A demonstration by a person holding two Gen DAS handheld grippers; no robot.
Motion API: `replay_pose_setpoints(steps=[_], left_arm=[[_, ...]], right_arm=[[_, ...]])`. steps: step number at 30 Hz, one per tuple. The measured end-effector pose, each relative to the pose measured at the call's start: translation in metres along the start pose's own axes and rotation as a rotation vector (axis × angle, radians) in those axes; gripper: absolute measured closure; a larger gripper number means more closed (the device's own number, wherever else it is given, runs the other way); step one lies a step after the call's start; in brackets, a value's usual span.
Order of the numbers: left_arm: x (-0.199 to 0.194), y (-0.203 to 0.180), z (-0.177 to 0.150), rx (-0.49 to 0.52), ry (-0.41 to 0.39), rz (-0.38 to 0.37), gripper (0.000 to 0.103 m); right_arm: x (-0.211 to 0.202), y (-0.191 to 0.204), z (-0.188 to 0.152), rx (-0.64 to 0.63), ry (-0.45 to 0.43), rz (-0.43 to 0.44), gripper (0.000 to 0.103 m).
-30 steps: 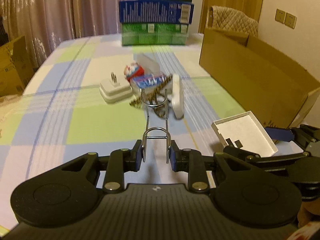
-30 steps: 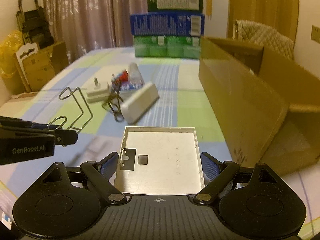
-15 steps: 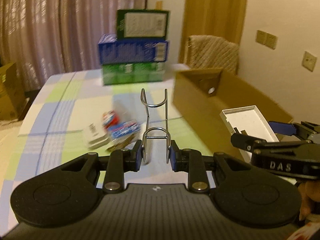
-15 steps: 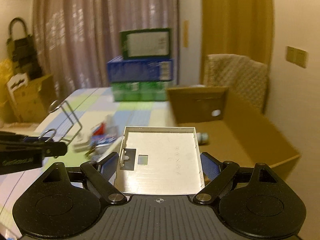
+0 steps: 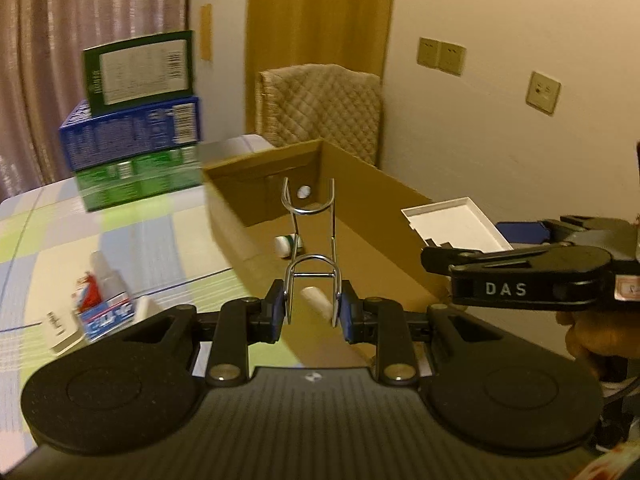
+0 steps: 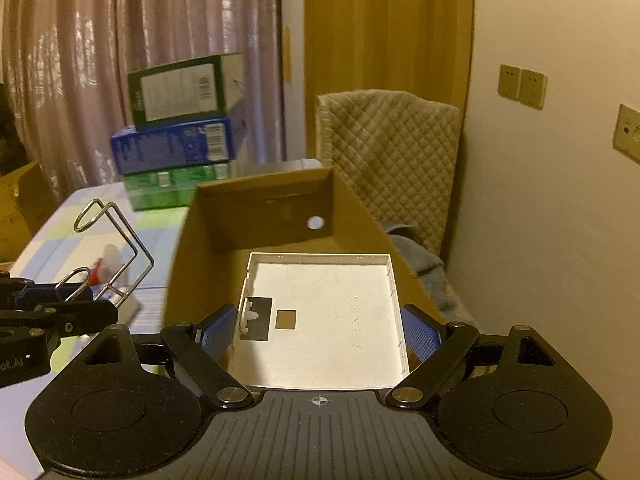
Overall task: Organize rigid objects
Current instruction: 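Carry wire stand in left tool while right tool carries tray to box, then open left tool to drop wire stand into box while right tool releases tray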
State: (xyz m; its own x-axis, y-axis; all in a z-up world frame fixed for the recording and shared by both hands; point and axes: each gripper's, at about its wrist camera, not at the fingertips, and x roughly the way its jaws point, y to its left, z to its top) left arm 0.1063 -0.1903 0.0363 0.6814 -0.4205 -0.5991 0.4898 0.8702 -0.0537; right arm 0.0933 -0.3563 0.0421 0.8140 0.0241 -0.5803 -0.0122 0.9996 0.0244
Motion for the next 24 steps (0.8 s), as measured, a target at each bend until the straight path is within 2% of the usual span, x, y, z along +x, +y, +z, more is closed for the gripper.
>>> replay_pose_setpoints(steps=[6,16,19,21,24], left_arm=[[0.026,-0.013,0.002,0.035,0.029,-0.015,0.080],[0.053,-0.018,-0.003,0.059,0.072,-0.034,0.080],[0.057,-0.020,-0.004,0.071,0.075,-0.033,0.079],[0.057,-0.019,-0.004,0.062,0.078,-0.038,0.074],[0.050,-0.012,-0.005,0.045,0.063,-0.020,0.074]], right_arm=[[0.016,-0.021,0.001,0.020,0.021,-0.011,0.019],[0.033,-0.035,0.000,0.078,0.047,-0.003,0.019],[0.033,-0.039,0.001,0.090,0.049,-0.005,0.019],[0.034,-0.039,0.001,0.093,0.052,-0.003,0.019],[0.033,-0.039,0.001,0.091,0.053,-0.003,0.019]])
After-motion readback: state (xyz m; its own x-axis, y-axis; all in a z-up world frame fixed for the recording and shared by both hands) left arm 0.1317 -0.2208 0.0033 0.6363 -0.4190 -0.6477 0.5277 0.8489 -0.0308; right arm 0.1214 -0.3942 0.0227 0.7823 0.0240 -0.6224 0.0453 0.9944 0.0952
